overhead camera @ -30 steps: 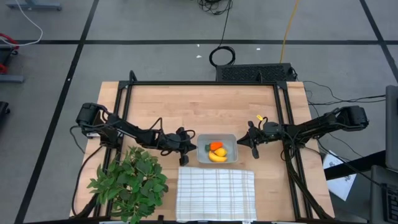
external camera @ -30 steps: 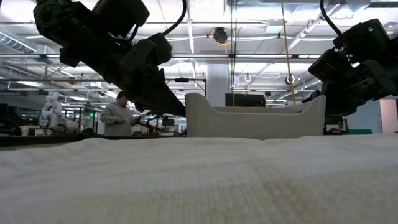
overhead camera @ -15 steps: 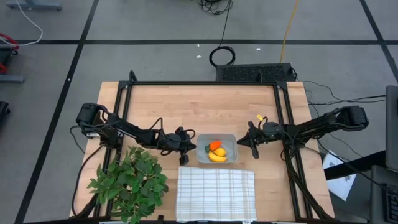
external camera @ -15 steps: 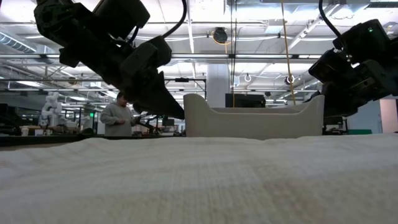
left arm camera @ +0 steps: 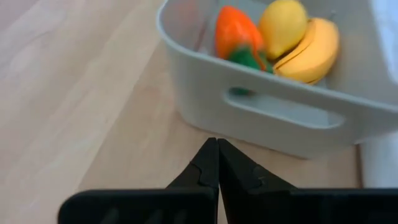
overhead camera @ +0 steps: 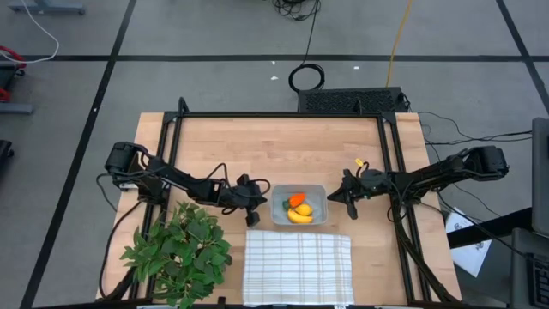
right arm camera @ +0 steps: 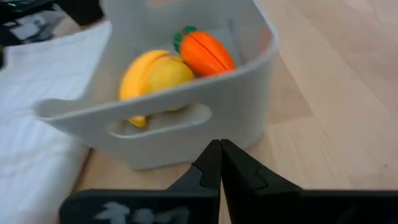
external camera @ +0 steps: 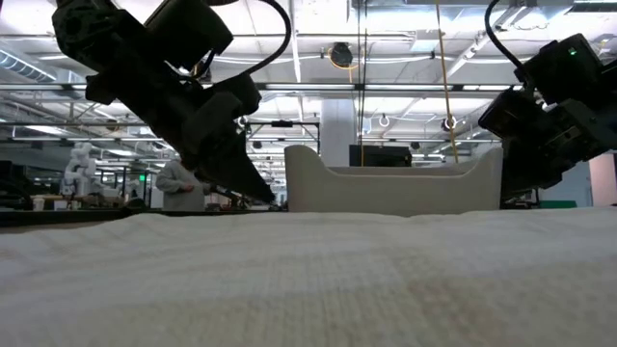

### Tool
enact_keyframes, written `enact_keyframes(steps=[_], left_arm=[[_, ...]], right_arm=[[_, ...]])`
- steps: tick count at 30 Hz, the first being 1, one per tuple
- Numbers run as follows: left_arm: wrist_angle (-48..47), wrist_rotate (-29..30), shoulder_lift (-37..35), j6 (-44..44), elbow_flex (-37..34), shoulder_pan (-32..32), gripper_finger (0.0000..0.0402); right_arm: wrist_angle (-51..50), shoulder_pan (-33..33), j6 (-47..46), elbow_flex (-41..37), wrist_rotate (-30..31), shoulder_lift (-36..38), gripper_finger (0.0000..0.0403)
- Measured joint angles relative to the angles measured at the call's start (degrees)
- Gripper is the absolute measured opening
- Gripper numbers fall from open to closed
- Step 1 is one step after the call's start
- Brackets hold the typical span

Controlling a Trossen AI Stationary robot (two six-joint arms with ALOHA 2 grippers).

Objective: Pick and placing Produce into tupperware
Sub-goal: Return to Home Position

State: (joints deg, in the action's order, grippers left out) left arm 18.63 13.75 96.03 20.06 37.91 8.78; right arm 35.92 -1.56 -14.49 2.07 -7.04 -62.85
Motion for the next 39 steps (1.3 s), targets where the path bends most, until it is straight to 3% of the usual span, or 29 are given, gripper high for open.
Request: enact_keyframes(steps=[6,15,25,28,30,35,39], left_arm=[[-3.49,4.13,-0.02,-1.61,0.0,-0.07,0.0],[-4.63,5.94,-2.33,-9.45,0.0,-1.08,0.0],[-16.14,9.43,-15.42,-18.68,-0.08,-1.7,0.0],[-14.4,9.92,-20.54,-22.91,-1.51,-1.79,0.0],[-11.84,8.56,-24.2,-25.85,-2.99,-2.39,0.0],[-5.68,-2.37,-30.96,-31.51,-6.95,-6.97,0.0],[-3.52,-6.3,-34.13,-33.82,-8.98,-11.65,0.0]], right_arm=[[-3.42,-0.32,-1.36,0.0,5.8,0.0,0.0],[-3.23,-2.56,1.42,0.0,6.85,3.77,0.0],[-9.0,-2.58,4.73,0.02,7.2,15.06,0.0],[-8.94,-2.63,6.99,0.02,7.35,18.62,0.0],[-8.79,-3.17,7.72,0.02,7.36,20.8,0.0],[-9.77,-5.32,9.33,0.02,6.88,25.26,0.0],[-9.8,-7.53,9.85,0.02,3.66,27.95,0.0]])
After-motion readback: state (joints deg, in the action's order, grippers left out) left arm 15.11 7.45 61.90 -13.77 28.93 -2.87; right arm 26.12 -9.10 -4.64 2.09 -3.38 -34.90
